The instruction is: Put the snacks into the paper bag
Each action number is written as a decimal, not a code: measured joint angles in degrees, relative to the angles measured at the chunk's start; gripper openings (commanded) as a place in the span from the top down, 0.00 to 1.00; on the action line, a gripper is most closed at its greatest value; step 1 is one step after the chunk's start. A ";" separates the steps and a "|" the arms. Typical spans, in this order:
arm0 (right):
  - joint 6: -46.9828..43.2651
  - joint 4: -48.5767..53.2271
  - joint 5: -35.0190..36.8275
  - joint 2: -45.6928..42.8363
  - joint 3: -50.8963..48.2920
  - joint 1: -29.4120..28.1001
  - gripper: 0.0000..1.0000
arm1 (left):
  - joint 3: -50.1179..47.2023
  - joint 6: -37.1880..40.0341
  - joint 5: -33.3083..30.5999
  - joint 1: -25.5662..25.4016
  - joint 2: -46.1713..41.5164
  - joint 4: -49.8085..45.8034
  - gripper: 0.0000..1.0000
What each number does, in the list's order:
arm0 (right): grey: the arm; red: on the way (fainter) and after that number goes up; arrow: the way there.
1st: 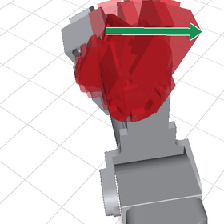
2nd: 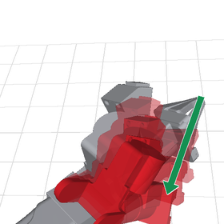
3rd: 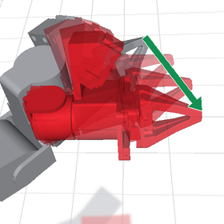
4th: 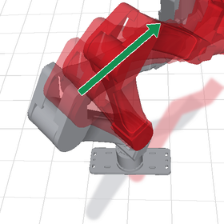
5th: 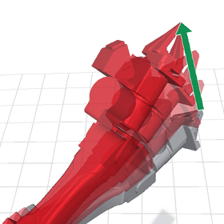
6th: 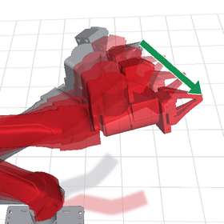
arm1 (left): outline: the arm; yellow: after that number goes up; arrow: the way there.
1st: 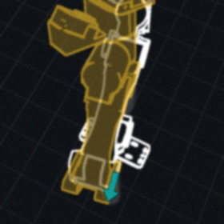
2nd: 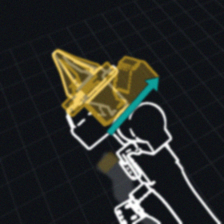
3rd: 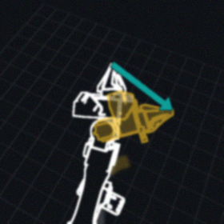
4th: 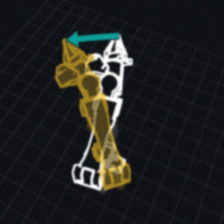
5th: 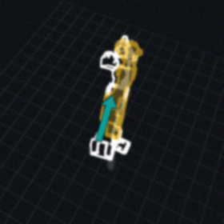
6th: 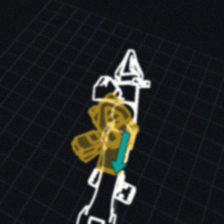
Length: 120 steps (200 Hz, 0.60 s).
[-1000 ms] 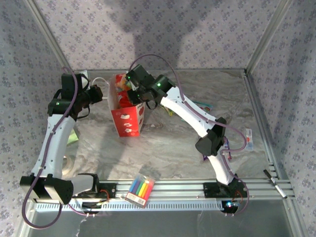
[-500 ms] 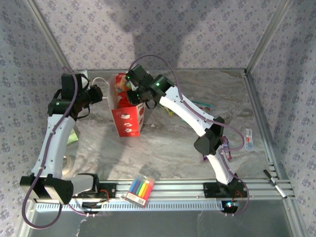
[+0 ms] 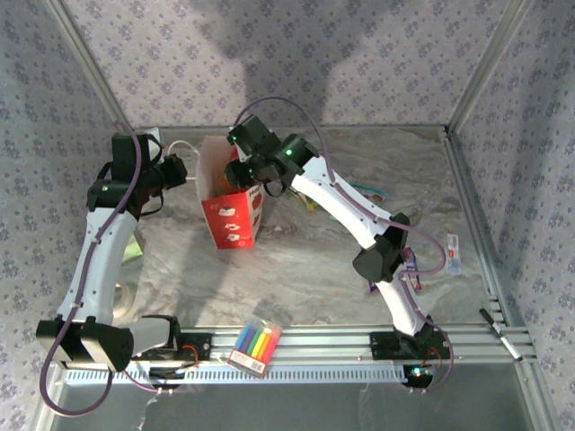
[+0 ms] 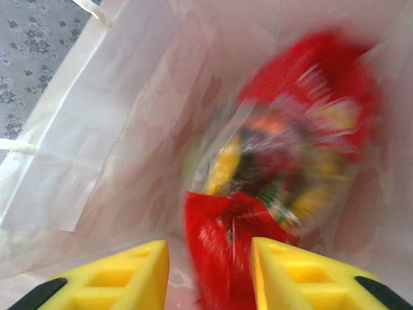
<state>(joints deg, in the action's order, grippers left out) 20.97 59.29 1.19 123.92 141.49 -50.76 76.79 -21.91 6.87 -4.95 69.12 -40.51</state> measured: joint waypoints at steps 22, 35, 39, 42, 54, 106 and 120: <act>-0.02 -0.37 -0.02 0.00 0.70 0.00 0.57 | 0.00 0.00 0.20 0.00 0.00 -0.02 0.89; -0.04 -0.39 -0.02 0.00 0.85 0.00 0.57 | 0.00 0.00 0.26 0.00 0.00 0.00 0.89; -0.07 -0.39 0.00 0.00 0.85 0.00 0.57 | 0.00 0.00 0.24 0.00 0.00 0.00 0.89; -0.15 -0.39 0.00 0.00 0.85 0.00 0.57 | 0.00 0.00 0.26 0.00 0.00 0.00 0.89; -0.33 -0.39 0.00 -0.02 0.85 -0.09 0.56 | 0.00 0.00 0.24 0.00 -0.02 0.00 0.89; -1.95 -0.37 0.44 -0.66 0.85 -0.87 0.51 | 0.02 0.00 0.24 0.00 -0.02 -0.02 0.89; -2.60 -0.37 0.52 -1.25 0.85 -1.16 0.51 | 0.04 0.00 0.24 0.00 0.00 -0.02 0.89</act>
<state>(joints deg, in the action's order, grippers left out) 18.37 58.92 1.72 122.67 142.34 -51.92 76.84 -21.91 7.11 -4.95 69.12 -40.53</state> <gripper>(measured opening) 0.492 0.113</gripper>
